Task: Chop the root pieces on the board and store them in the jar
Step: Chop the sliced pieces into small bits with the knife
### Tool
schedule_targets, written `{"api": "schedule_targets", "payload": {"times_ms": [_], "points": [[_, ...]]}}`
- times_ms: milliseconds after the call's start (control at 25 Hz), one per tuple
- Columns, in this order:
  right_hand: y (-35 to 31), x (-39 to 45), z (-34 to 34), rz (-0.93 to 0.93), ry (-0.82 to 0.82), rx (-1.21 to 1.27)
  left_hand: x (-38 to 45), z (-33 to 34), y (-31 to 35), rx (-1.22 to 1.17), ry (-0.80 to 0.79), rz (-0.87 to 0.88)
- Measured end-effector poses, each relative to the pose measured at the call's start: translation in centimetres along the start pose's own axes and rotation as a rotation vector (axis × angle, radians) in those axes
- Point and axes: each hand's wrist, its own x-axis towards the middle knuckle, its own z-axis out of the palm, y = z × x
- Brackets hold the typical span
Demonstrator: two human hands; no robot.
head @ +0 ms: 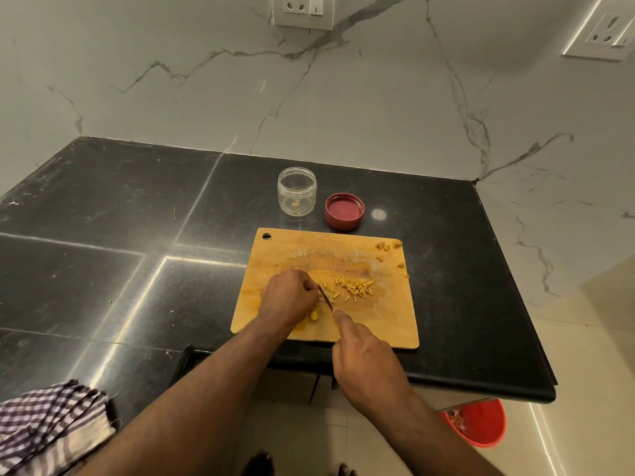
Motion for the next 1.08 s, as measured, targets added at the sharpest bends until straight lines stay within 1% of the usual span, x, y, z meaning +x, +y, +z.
{"api": "schedule_targets", "payload": {"times_ms": [280, 440, 560, 880, 1080], "points": [[0.6, -1.9, -0.1, 0.020, -0.044, 0.017, 0.3, 0.1, 0.1, 0.016, -0.001, 0.002], [0.5, -2.4, -0.6, 0.011, 0.016, 0.032, 0.2, 0.0, 0.1, 0.023, -0.002, 0.012], [0.1, -1.4, -0.8, 0.013, 0.018, 0.036, 0.0, 0.1, 0.0, 0.017, 0.012, 0.010], [0.8, 0.6, -0.8, 0.006, -0.052, 0.033, 0.2, 0.4, -0.4, -0.002, 0.030, -0.010], [1.4, -1.0, -1.4, 0.025, -0.053, 0.087, 0.1, 0.3, -0.2, 0.006, 0.033, -0.013]]}}
